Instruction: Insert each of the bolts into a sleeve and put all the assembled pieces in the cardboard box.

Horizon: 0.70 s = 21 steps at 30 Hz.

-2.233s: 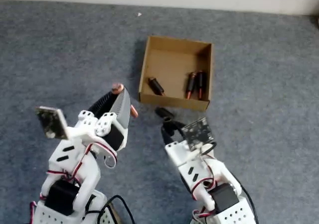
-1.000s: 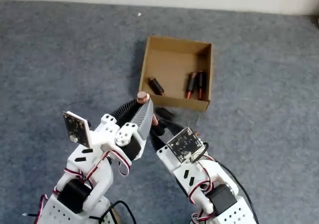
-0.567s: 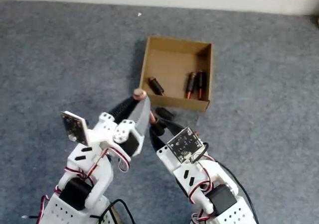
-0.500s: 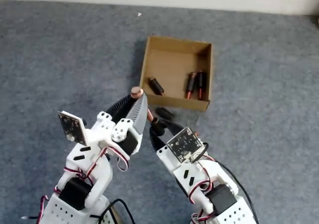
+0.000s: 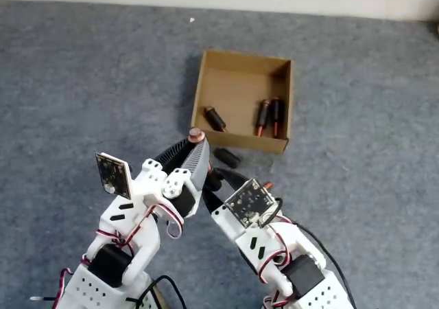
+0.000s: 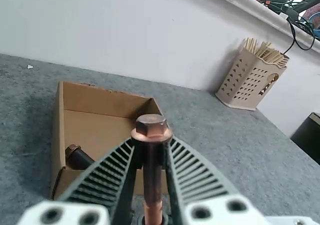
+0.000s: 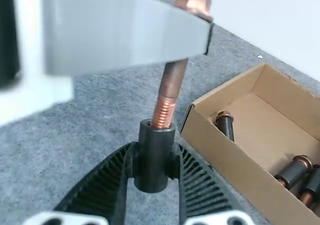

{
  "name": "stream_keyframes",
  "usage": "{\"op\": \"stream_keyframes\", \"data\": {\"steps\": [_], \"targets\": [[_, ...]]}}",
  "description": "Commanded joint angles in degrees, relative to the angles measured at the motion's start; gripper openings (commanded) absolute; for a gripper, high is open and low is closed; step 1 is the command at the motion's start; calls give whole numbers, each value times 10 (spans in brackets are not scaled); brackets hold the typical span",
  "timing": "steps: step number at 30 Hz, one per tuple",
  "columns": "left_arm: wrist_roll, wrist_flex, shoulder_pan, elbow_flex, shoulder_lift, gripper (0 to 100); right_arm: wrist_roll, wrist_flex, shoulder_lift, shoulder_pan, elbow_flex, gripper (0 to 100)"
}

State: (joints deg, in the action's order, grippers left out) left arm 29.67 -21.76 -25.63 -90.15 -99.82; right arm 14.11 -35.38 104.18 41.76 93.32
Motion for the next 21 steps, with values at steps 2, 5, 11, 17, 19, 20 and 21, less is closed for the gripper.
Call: {"op": "stream_keyframes", "data": {"steps": [2, 5, 11, 17, 19, 20, 21], "targets": [[24, -18, -37, 23, -7, 5, 4, 24, 11, -30, -11, 5], [24, -77, -58, 32, -7, 6, 3, 43, 11, -45, -11, 5], [24, -159, -72, 32, -7, 56, 1, 45, 11, -46, -10, 5], [25, -240, -73, 57, -7, 216, 1, 44, 11, -47, -10, 5], [25, -286, -73, 82, -7, 220, 1, 44, 11, -48, -7, 5], [25, -307, -73, 96, -7, 221, 1, 44, 11, -48, -6, 5], [25, -328, -72, 110, -7, 221, 1, 44, 11, -48, -6, 5]]}}
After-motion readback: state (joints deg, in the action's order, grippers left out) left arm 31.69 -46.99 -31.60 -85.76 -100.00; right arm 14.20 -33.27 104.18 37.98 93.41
